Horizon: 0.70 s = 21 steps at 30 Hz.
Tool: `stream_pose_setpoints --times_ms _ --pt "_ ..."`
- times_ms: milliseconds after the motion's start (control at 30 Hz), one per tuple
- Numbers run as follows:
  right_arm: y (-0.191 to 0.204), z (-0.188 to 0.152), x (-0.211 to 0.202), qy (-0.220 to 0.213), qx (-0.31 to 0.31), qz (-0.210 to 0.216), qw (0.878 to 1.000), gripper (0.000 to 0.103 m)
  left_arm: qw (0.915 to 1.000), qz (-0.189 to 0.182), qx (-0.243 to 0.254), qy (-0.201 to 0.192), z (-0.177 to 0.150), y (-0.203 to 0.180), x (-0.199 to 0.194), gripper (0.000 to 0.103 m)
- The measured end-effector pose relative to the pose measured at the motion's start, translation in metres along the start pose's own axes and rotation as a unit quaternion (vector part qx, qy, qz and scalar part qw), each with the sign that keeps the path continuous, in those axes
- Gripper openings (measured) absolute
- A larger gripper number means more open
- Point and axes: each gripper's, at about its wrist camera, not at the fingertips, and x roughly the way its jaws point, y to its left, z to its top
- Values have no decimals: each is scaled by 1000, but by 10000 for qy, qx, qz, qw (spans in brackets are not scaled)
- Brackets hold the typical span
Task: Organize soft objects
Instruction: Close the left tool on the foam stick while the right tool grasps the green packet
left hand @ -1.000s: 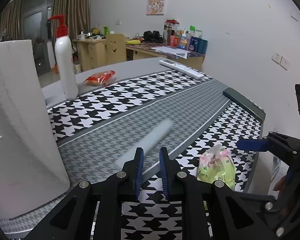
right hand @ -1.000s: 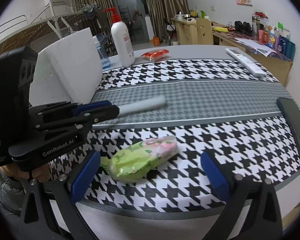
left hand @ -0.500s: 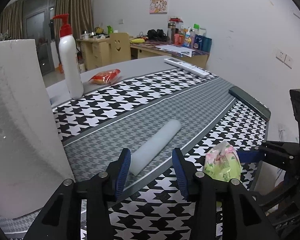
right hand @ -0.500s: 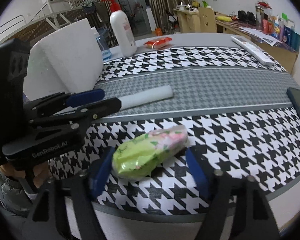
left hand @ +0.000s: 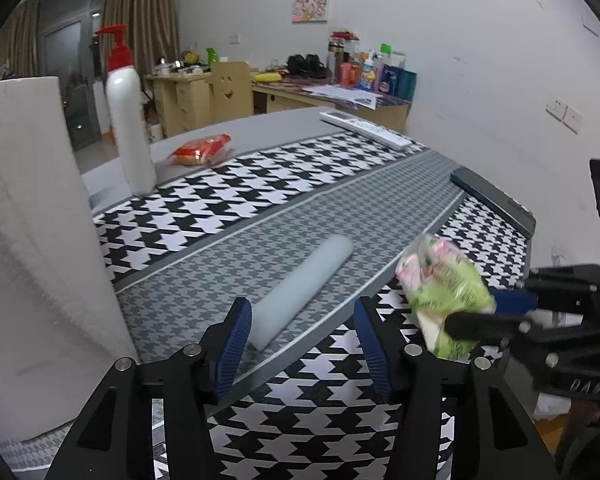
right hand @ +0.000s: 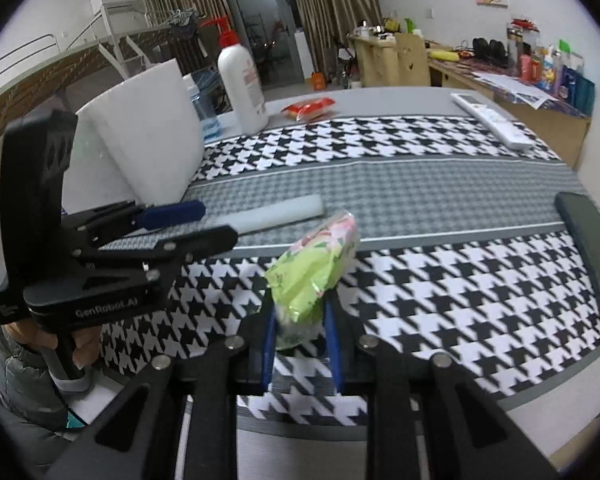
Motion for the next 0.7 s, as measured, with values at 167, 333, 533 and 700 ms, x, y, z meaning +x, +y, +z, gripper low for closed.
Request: stream_pose_setpoints --times_ms 167,333,533,700 --pt "-9 -2 -5 -84 56 48 9999 26 9992 253 239 178 4 -5 11 56" --pt "-18 -3 -9 -161 127 112 9997 26 9977 367 398 404 10 -5 22 61" --pt "-26 -4 -12 -242 231 198 9992 26 9957 433 503 650 18 -1 36 61" --pt "-31 -7 -12 -242 303 225 9990 26 9956 300 515 726 22 3 45 62"
